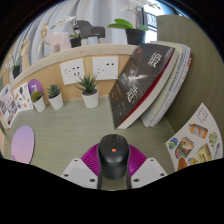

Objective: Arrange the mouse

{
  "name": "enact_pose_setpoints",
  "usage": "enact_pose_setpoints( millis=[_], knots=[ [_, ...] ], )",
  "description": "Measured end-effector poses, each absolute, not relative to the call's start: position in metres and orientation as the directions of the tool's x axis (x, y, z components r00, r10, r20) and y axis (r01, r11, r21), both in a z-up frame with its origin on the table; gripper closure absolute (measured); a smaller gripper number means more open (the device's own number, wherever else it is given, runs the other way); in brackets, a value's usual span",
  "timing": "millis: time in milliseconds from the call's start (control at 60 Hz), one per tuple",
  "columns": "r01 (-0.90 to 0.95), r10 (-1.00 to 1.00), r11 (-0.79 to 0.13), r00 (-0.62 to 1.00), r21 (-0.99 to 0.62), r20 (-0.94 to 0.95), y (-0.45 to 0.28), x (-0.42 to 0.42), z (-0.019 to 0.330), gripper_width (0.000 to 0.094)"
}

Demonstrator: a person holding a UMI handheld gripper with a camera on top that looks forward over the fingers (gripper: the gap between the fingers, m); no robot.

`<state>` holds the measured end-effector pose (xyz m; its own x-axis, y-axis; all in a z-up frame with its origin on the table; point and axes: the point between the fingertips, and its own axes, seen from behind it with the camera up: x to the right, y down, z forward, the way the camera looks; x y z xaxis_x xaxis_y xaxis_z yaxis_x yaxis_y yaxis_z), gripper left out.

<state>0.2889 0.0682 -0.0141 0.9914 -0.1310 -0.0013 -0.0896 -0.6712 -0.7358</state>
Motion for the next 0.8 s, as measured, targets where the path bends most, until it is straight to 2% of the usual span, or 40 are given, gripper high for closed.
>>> enact_pose_setpoints(
  millis=[100, 167, 250, 483, 583, 683, 733, 800],
  knots=[
    [-0.107, -0.150, -0.700, 0.989, -0.706, -0.002, 0.069, 0.289, -0.009, 0.0610],
    [-0.102, -0.157, -0.683, 0.987, -0.723, 0.010, 0.073, 0.285, 0.016, 0.0609],
    [-0.087, -0.168, -0.629, 0.986, -0.773, 0.026, 0.080, 0.273, 0.071, 0.0607],
    [-0.045, -0.144, -0.393, 0.989, -0.918, 0.013, 0.091, 0.166, 0.263, 0.0607],
    [-0.040, -0.089, -0.324, 0.996, -0.945, -0.012, 0.091, 0.100, 0.314, 0.0608],
    [-0.013, -0.032, -0.304, 0.999, -0.953, -0.003, 0.094, 0.038, 0.323, 0.0609],
    [0.003, -0.003, -0.320, 1.000, -0.947, 0.004, 0.098, 0.011, 0.308, 0.0610],
    [-0.001, 0.033, -0.377, 0.999, -0.926, -0.014, 0.100, -0.024, 0.268, 0.0609]
  ],
)
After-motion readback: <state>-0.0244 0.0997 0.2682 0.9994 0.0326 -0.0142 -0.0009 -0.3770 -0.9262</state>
